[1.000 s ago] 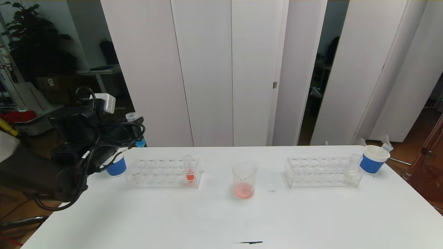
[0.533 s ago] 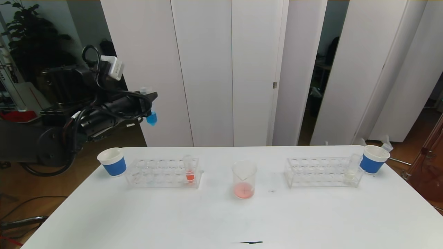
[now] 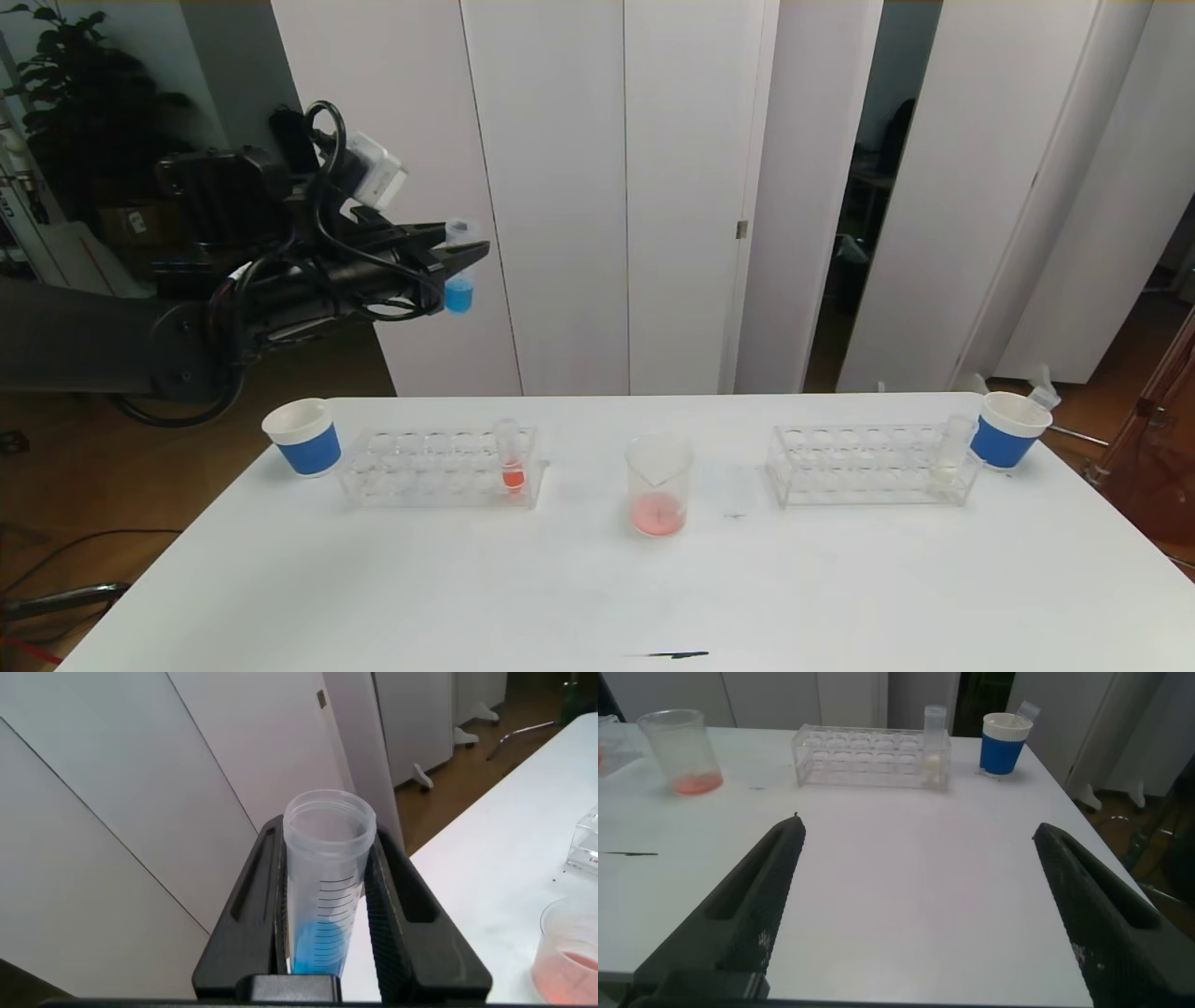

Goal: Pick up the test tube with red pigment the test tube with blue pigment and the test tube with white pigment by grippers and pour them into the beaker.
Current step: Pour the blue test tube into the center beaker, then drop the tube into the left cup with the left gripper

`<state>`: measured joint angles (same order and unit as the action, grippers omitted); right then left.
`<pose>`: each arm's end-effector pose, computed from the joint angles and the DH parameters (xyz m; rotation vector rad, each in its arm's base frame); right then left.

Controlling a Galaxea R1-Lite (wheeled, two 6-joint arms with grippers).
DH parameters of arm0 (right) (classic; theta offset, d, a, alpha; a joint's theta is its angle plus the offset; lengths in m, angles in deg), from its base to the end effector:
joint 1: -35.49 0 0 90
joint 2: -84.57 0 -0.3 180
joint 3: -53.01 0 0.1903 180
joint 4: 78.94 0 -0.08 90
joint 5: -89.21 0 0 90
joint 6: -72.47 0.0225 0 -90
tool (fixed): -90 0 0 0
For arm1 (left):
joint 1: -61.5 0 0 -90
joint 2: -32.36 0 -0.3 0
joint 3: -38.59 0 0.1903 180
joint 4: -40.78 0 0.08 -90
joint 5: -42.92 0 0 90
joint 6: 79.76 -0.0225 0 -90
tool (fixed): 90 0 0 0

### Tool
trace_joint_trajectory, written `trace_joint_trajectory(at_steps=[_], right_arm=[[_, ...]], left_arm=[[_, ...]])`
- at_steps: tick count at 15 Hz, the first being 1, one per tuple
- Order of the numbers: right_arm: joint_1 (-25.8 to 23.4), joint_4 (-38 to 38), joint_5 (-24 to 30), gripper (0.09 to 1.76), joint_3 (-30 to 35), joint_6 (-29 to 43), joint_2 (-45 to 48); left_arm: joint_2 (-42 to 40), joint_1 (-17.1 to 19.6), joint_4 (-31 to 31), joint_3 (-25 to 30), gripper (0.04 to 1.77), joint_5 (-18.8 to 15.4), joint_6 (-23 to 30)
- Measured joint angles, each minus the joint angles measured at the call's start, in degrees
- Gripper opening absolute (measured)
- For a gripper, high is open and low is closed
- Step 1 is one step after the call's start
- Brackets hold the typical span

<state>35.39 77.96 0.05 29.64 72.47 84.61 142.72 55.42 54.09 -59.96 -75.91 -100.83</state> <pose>-0.0229 0.0004 0.0760 0.0000 -0.0054 0.0129 0.3870 -0.0521 0.2449 0.3615 -0.1378 -0.5976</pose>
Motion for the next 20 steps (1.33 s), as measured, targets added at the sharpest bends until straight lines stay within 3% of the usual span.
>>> trace_joint_trajectory(at_steps=[1,4,8,13,18,20], right_arm=[[0.00,0.00,0.00,1.75,0.00,0.00,0.00],[-0.01,0.00,0.00,1.75,0.00,0.00,0.00],[0.00,0.00,0.01,1.75,0.00,0.02,0.00],[0.00,0.00,0.01,1.75,0.00,0.00,0.00],[0.00,-0.02,0.00,1.75,0.00,0.00,0.00],[0.00,0.00,0.00,1.75,0.00,0.00,0.00]], left_arm=[[1.29,-0.59,0.02,-1.24,0.57,-2.56,-3.17],[4.44,-4.58,-0.16,-3.72,0.57,-5.71,-8.33],[8.74,-9.79,1.44,-5.79,0.57,-10.96,-11.30],[15.82,-11.36,4.44,-12.07,0.57,-18.35,-15.77],[20.61,-13.34,0.11,-16.57,0.57,-26.71,-23.67],[21.18,-14.14,-0.52,-17.83,0.57,-28.31,-26.69]])
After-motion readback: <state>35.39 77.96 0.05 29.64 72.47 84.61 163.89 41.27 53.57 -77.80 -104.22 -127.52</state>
